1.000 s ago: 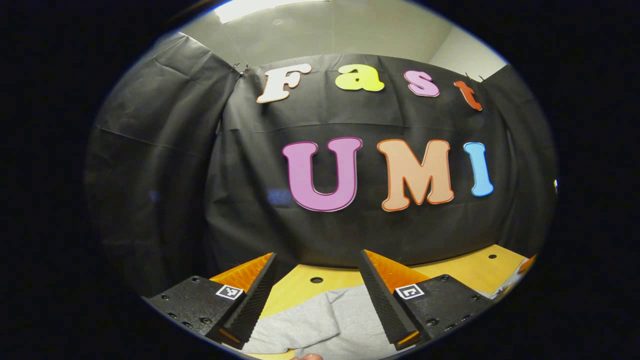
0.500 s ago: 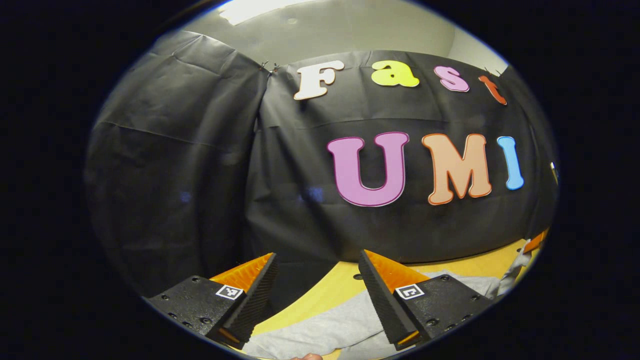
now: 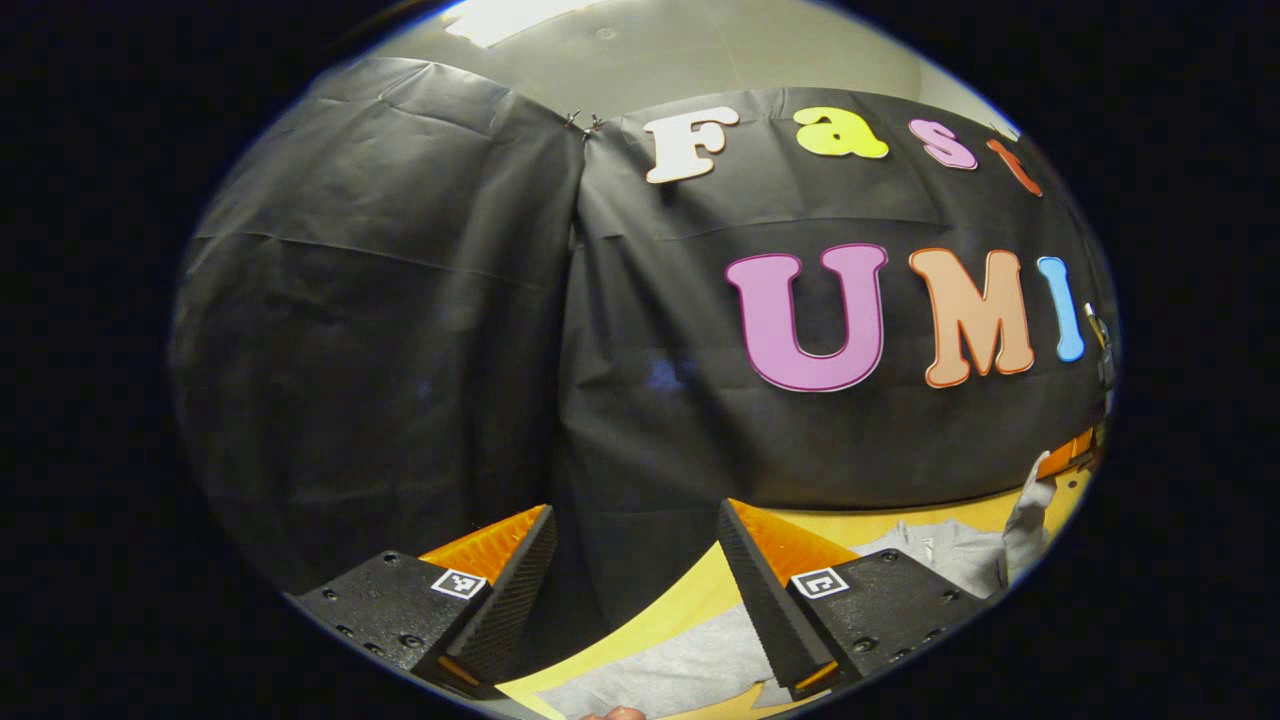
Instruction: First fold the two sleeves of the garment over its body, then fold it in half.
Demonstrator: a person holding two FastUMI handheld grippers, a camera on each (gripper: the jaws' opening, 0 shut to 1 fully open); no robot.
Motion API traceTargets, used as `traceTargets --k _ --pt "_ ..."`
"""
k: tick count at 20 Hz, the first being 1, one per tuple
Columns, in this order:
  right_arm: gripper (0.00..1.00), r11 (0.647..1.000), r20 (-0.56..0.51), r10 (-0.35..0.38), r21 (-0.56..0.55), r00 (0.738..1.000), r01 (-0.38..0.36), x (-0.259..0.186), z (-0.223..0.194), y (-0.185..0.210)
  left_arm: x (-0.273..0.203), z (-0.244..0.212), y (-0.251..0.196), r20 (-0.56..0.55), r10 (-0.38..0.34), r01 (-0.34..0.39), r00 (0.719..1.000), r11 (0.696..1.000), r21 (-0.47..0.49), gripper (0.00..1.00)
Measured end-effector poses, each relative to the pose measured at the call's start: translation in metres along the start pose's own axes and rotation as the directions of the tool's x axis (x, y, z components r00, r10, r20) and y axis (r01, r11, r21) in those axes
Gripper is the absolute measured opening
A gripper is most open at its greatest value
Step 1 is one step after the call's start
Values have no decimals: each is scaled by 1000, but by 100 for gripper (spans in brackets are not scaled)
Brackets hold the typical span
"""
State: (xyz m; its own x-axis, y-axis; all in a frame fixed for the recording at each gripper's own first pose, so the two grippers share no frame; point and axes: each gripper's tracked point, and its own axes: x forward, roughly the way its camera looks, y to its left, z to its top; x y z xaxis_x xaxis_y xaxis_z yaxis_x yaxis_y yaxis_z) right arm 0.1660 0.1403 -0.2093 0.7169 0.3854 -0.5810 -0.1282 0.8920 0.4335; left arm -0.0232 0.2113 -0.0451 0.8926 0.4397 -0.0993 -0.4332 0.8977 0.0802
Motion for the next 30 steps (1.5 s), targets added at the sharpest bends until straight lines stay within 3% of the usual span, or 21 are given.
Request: traceTargets --k 12,15,22,25,26,29,30 --pt "9 985 -162 100 -120 982 -121 95 -75 107 1 -29 61 -56 119 -118 991 993 21 94" --pt "9 978 -219 83 -171 972 -122 116 -108 118 -11 -39 90 -71 149 -148 986 989 19 94" --pt "9 963 -343 -12 -255 939 -81 153 -172 113 -14 -67 111 -131 168 -164 977 986 42 94" --pt "14 963 -345 30 -240 938 -119 151 -172 122 -15 -99 105 -208 132 -130 969 991 26 94" --pt "22 961 -326 43 -245 944 -128 148 -169 126 -16 -111 104 -233 124 -123 964 992 18 94" --pt "97 949 -246 52 -288 968 -124 137 -144 121 -18 -145 87 -291 69 -66 954 998 21 94" --pt "99 946 -214 43 -307 976 -109 131 -137 119 -21 -160 81 -320 46 -40 946 999 25 94"
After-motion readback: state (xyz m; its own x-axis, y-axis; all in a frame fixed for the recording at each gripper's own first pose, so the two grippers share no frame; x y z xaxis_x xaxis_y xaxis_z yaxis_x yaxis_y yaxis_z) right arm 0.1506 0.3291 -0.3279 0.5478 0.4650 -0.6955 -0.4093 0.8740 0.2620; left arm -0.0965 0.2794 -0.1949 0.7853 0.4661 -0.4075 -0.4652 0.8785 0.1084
